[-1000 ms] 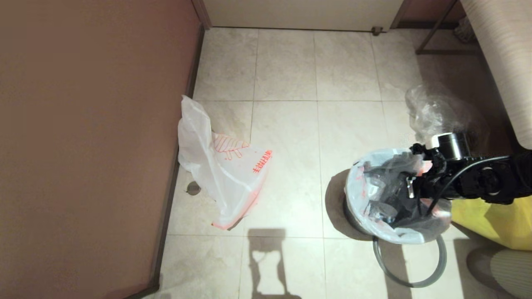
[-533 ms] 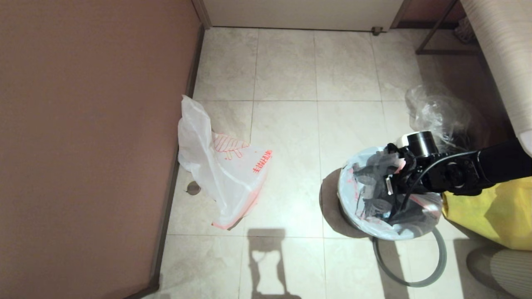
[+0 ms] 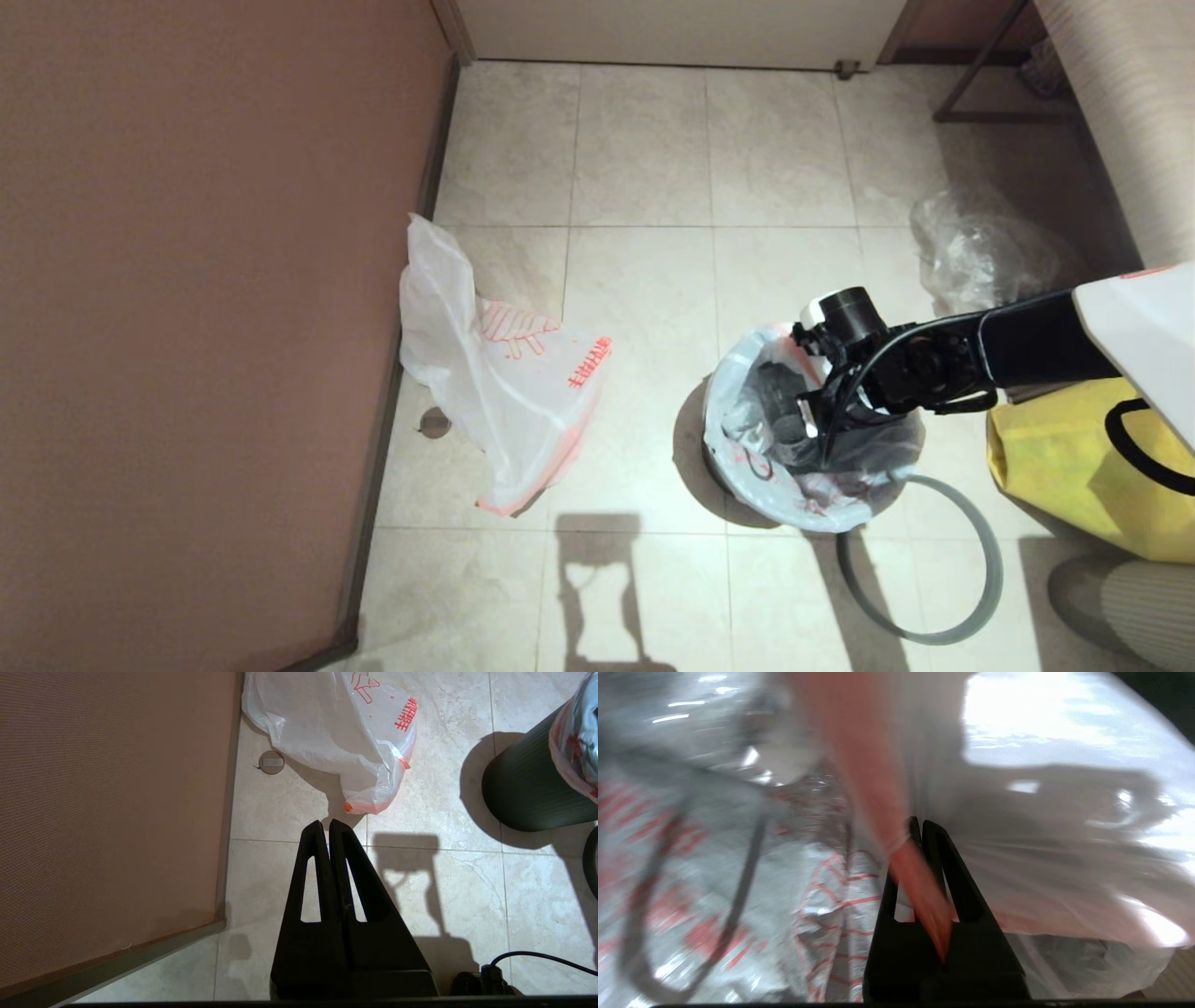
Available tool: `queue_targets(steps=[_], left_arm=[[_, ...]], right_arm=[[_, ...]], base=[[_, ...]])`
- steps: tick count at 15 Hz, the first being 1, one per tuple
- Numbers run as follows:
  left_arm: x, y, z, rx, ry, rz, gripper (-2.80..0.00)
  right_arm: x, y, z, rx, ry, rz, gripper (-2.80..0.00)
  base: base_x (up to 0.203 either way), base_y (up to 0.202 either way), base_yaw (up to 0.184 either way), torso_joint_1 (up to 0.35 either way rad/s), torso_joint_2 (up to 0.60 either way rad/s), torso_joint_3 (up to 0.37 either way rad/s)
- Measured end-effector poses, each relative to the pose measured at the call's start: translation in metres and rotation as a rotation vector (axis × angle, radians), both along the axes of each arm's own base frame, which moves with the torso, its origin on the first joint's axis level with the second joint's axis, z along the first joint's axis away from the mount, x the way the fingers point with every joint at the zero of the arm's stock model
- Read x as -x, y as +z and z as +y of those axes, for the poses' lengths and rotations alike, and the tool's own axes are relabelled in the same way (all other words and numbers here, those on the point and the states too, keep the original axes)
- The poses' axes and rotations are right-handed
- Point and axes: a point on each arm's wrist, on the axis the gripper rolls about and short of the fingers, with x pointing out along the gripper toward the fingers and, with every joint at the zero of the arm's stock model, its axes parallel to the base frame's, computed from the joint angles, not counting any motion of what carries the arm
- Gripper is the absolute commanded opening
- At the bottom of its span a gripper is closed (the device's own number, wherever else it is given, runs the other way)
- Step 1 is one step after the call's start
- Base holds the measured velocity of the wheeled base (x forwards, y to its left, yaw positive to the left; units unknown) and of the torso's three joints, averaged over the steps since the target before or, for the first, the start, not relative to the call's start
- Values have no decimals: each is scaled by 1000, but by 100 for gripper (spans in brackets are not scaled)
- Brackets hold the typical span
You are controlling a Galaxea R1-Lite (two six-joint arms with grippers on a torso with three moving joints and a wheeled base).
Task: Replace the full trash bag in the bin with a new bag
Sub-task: Place the trash bag on the floor
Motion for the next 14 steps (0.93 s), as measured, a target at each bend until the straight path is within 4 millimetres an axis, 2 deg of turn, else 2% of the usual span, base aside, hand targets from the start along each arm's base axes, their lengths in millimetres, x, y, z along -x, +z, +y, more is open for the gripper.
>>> queue_targets(steps=[3, 6, 8, 11, 14], left_arm=[[0, 0, 0, 0, 1, 0, -280], [0, 0, 0, 0, 1, 0, -280], [0, 0, 0, 0, 0, 0, -280], [0, 0, 0, 0, 1, 0, -280], [0, 0, 0, 0, 1, 0, -280]], right_arm=[[12, 0, 16, -38, 55, 46, -280], [40, 15, 34, -133, 194, 148, -280], [58, 31, 48, -156, 240, 134, -280], [86, 59, 79, -174, 343, 77, -280], [84, 62, 88, -156, 329, 48, -280]], base=[[0, 0, 0, 0, 0, 0], [0, 0, 0, 0, 0, 0], [0, 0, 0, 0, 0, 0], [0, 0, 0, 0, 0, 0], [0, 0, 0, 0, 0, 0]])
